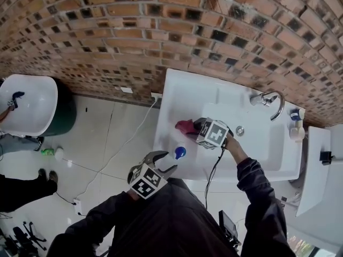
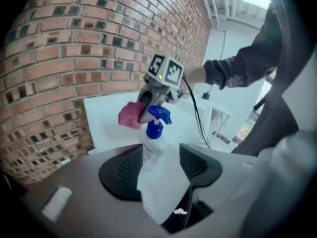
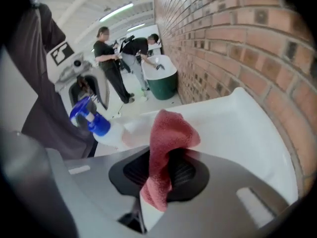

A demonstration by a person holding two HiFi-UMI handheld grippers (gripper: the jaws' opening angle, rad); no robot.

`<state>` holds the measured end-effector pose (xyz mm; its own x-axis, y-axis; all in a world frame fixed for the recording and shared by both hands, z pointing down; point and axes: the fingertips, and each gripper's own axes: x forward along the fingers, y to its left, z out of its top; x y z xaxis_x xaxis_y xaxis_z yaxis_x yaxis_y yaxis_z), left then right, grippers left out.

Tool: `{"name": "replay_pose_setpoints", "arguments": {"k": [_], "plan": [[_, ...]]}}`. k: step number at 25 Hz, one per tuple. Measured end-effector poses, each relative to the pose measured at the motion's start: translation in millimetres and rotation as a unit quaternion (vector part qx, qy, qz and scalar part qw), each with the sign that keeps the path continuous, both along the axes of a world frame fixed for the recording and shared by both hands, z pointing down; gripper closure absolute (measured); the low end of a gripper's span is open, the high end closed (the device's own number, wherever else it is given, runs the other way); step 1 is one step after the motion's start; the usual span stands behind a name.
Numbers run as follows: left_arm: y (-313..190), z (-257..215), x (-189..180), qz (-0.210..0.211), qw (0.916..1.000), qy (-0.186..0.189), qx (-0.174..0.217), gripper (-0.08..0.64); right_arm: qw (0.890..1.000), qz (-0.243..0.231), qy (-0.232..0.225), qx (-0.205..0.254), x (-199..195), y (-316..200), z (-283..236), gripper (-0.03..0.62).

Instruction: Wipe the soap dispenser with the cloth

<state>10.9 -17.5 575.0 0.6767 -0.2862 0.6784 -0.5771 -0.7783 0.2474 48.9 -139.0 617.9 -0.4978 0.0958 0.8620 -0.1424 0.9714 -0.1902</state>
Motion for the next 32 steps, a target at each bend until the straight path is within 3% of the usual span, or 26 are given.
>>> {"name": "replay_pose_setpoints", "arguments": {"k": [2,4,10,20,27,32], "plan": [[0.2,17.5,6.2,0.003,0.9996,-0.028,0.002,0.311,0.999,0.029,-0.041,-0.015,-15.9,-8.9,-8.1,0.522],[-4.5,28.7,11.1,0.003,0.9986,-0.051,0.010,0.308,0.997,0.021,-0.062,-0.035,-32.5,-5.9,-10.2,0.522],[-17.9,45.3,18.7,0.009,0.9950,-0.095,0.032,0.302,0.997,-0.054,-0.025,-0.049,-46.5,19.7,7.2,0.523],[-11.5,50.2,-2.3,0.019,0.9906,-0.131,0.035,0.302,0.997,-0.035,-0.025,-0.071,-9.8,50.3,6.8,0.523],[-25.3,55.3,-16.1,0.022,0.9875,-0.150,0.044,0.325,0.996,0.035,-0.051,-0.069,1.2,91.4,2.1,0.523],[-30.2,54.9,-17.3,0.029,0.9881,-0.145,0.043,0.330,0.992,0.104,-0.057,-0.050,12.9,86.7,0.2,0.523]]}}
